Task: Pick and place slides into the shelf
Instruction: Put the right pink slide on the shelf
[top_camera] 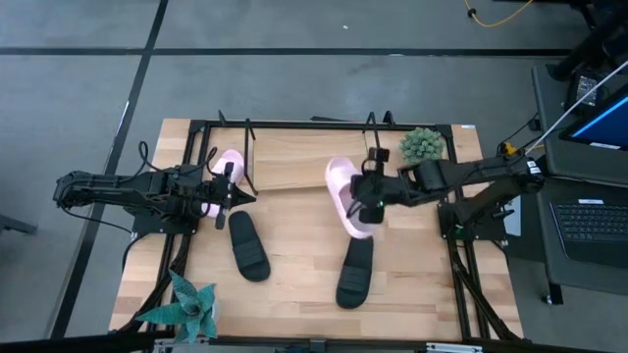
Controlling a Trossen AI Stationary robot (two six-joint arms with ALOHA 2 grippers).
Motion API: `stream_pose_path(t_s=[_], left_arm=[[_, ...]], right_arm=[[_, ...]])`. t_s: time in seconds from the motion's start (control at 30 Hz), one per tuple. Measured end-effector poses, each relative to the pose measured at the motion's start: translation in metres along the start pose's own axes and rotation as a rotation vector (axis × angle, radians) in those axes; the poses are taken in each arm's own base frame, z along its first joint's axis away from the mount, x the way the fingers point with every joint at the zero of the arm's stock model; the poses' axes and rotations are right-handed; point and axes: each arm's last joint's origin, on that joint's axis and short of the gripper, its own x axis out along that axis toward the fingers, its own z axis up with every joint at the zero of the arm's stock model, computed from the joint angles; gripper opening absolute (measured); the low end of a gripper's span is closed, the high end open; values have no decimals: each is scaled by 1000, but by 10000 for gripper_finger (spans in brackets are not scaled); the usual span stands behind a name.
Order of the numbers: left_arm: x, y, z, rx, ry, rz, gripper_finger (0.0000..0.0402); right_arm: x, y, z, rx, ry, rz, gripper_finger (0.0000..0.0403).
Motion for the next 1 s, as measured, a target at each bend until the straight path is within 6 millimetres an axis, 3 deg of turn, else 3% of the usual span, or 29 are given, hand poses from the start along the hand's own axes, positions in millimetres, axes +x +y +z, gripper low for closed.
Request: stream_pose_path(t_s=[0.43, 0.8, 1.0], left_arm=[[0, 0, 0, 52, 0, 1, 0], [0, 0, 0, 29, 0, 0, 0], [0, 0, 0, -3, 0, 0, 0]], right_arm=[[24, -49, 26, 16, -206, -159, 8], [99, -58, 43, -148, -152, -250, 8], [111, -70, 72, -158, -152, -190, 8]])
